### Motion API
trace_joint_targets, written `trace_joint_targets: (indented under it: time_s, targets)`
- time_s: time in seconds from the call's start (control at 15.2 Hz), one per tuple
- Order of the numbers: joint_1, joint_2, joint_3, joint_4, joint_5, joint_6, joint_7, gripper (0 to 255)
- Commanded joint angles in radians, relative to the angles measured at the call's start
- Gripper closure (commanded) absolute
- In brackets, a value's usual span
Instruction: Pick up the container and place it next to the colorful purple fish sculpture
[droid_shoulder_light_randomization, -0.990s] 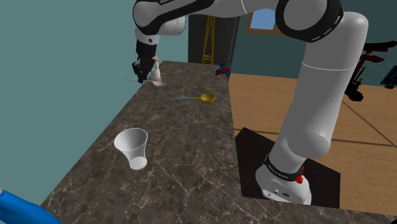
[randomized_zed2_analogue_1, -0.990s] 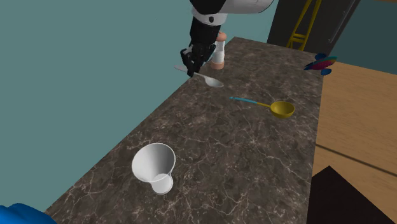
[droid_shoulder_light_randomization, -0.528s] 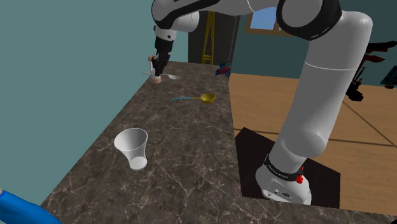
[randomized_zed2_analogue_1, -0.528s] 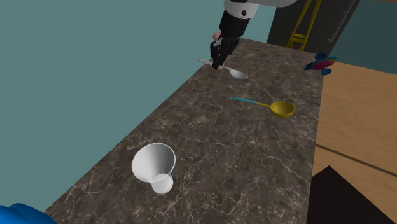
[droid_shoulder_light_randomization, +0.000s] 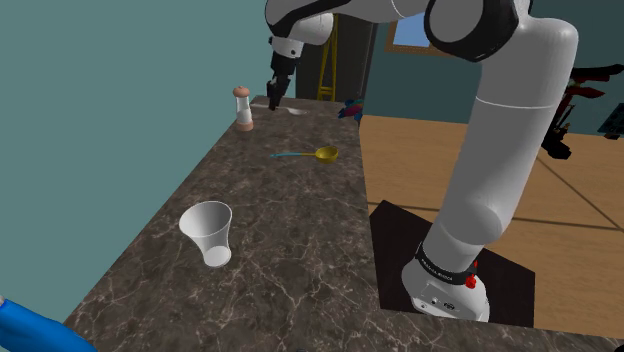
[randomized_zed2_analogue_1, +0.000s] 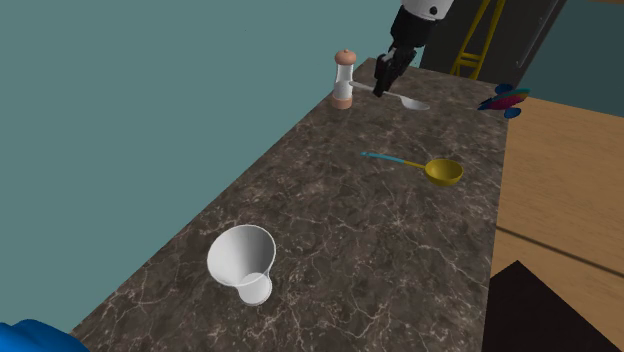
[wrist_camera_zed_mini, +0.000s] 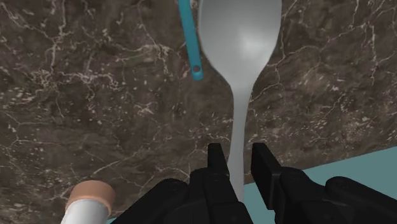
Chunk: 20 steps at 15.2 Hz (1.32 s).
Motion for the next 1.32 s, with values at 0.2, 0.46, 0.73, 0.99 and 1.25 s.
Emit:
trace_joint_targets:
  time_s: [0.2,0.46,0.73,0.99,1.25]
  targets:
    - [-0.068,0.038,-0.043,0.053,0.024,-0.042,-0.113,255]
    - [-0.128,0.089,-0.074,0.126,0.046,-0.088,-0.198,255]
    - [-0.193,0.157,-0.100,0.222,0.070,-0.142,-0.278,255]
    - [-0.263,0.242,-0.120,0.348,0.095,-0.206,-0.350,255]
    - [-0.344,0.349,-0.132,0.512,0.123,-0.285,-0.410,255]
